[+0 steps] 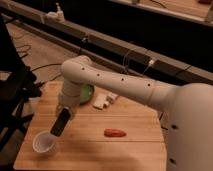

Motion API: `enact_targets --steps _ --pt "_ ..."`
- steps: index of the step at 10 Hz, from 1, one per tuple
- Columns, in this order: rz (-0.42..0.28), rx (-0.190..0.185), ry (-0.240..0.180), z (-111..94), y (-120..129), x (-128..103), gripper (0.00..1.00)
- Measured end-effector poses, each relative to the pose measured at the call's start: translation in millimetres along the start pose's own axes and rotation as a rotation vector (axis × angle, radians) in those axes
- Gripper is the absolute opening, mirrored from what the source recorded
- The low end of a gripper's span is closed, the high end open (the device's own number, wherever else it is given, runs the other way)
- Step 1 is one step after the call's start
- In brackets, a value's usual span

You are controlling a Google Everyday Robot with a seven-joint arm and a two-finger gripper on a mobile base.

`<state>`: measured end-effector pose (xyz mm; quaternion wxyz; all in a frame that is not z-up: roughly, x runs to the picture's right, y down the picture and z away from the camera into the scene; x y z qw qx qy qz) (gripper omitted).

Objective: Place the eraser in the ceramic cup

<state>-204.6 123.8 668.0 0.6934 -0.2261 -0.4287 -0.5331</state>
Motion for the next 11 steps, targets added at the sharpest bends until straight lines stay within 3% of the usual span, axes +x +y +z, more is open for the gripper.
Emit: enact_targets --steps 3,6,9,11 --pt "-0.109 0.006 -0.018 11.7 -49.5 -11.4 0.0" --pt "-0.211 0.015 0.008 20.1 -86.4 -14.9 0.0" --pt "-0.326 0.005 0.067 37.9 -99.3 -12.6 0.0" --pt "-0.366 -0.009 0.095 49.4 -97.4 -9.8 0.0"
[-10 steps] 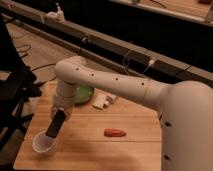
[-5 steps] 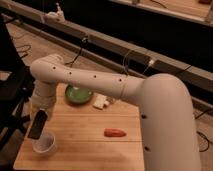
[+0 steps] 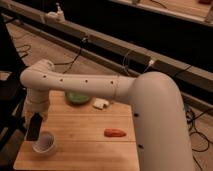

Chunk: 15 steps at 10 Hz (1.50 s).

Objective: Place the eraser in the ceramic cup

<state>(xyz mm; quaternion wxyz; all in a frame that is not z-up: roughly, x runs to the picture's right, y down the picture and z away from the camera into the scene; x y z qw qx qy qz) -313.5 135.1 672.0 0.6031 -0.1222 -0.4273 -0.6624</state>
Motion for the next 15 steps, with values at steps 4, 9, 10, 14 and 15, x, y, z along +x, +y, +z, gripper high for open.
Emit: enact_targets --steps 4,9,10,14,15 --pt "-0.043 -0.014 0.021 10.1 11.9 1.6 0.0" --pt "-0.04 -0.002 0.035 11.5 32.6 4.7 0.26" --pt "-0.036 0.005 0.033 12.6 37.6 3.7 0.39" --pt "-0.05 0.029 0.01 18.8 41.4 -7.5 0.75" --pt "-0.057 0.035 0.004 20.6 41.6 -11.0 0.79"
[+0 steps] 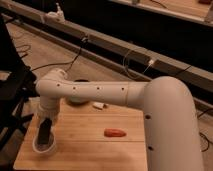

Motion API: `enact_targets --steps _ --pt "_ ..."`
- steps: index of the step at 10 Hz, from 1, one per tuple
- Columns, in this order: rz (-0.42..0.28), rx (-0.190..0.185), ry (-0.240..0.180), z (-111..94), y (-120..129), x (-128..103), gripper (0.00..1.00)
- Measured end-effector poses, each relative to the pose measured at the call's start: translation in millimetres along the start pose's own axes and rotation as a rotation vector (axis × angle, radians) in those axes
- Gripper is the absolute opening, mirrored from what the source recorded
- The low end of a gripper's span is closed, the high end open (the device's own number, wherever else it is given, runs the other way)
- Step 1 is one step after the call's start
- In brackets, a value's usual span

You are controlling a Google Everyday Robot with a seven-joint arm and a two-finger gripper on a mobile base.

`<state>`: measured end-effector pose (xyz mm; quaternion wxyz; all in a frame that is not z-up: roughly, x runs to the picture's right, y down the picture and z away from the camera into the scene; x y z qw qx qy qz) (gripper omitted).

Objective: Place the eraser in the ceramic cup

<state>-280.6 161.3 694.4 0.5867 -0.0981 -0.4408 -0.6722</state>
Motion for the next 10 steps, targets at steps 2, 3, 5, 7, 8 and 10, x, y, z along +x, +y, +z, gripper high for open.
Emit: enact_targets --steps 2,3,5,7,8,10 --pt "-0.013 0.008 -0.003 0.7 -1.7 -4.3 0.79" --pt "-0.023 0.01 -0.003 0.4 -3.3 -6.8 0.79" --pt "-0.035 0.01 -0.001 0.0 -4.7 -10.5 0.79" --pt "-0.04 0.006 0.009 -4.5 -4.3 -10.9 0.79" --pt "-0.033 0.009 0.021 -14.2 -4.1 -8.6 0.79" --pt "-0.025 0.009 0.023 -16.4 -2.4 -8.3 0.79"
